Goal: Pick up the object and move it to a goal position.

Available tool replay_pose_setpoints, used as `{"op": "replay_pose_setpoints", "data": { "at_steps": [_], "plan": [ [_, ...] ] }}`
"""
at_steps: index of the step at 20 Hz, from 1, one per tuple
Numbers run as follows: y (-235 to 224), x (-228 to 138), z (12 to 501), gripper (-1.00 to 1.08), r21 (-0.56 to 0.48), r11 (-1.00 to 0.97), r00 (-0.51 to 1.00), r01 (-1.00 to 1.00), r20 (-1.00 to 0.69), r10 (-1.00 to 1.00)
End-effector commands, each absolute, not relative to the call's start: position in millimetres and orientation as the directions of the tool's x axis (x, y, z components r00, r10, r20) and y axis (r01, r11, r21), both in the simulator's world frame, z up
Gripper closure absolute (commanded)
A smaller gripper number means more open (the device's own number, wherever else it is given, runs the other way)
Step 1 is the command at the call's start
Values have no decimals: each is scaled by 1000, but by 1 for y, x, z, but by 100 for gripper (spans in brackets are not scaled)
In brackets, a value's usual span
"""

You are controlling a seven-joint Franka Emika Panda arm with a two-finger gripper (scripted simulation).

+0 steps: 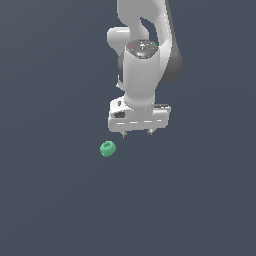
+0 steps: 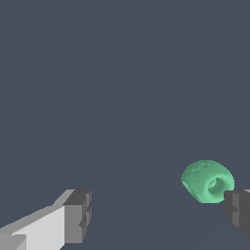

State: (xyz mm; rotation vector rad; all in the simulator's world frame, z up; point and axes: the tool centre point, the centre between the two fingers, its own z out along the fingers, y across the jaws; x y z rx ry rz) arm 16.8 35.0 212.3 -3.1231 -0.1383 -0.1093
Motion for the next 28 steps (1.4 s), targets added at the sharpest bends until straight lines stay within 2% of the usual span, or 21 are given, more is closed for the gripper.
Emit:
{"op": "replay_pose_setpoints", "data": {
  "at_steps": [1, 17, 28],
  "plan": [
    [35, 17, 212, -92, -10, -996, 994, 89, 70, 88],
    [34, 19, 227, -92, 9, -991, 987, 137, 86, 137],
    [15, 17, 207, -92, -8, -1000, 997, -12, 71, -13]
  ]
}}
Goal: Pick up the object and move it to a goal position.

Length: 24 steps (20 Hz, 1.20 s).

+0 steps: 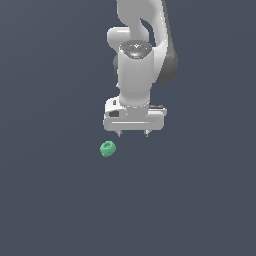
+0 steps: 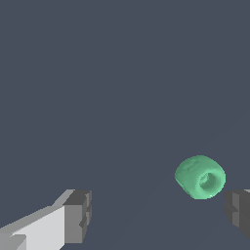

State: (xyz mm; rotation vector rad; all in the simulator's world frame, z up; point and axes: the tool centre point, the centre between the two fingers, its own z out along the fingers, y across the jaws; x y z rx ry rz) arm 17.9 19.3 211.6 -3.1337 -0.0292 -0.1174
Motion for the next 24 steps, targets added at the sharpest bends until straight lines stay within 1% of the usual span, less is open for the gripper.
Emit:
{"op": "replay_pose_setpoints", "data": {
  "at_steps": [1, 10, 18, 24],
  "plan": [
    [12, 17, 204, -92, -10, -999, 997, -37, 69, -37],
    [-25, 9, 166, -92, -25, -945, 944, -326, 37, -327],
    [-63, -2, 130, -92, -19, -811, 811, -584, 12, -584],
    [-84, -10, 111, -92, -9, -708, 708, -706, 3, -706]
  ]
}}
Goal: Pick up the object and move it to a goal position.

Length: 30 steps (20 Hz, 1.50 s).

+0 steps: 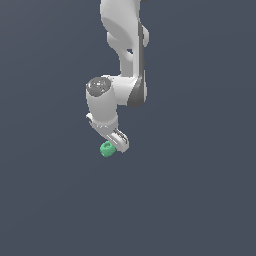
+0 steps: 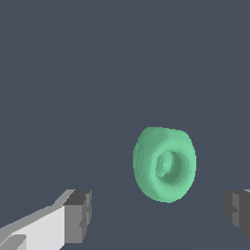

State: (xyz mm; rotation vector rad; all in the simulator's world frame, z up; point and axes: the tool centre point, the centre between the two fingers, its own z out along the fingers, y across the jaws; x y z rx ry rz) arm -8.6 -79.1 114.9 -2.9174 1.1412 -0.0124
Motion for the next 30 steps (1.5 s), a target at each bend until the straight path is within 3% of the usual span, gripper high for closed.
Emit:
{"op": "replay_pose_setpoints", "data": {
  "at_steps": [1, 15, 29, 30],
  "plan": [
    [-86, -12, 108, -92, -8, -694, 694, -720, 2, -720],
    [-98, -17, 95, -92, 0, -627, 627, -779, 0, -779],
    [-99, -17, 48, -92, 0, -622, 622, -783, 0, -783],
    [-99, -17, 48, 108, 0, -622, 622, -783, 0, -783]
  ]
}}
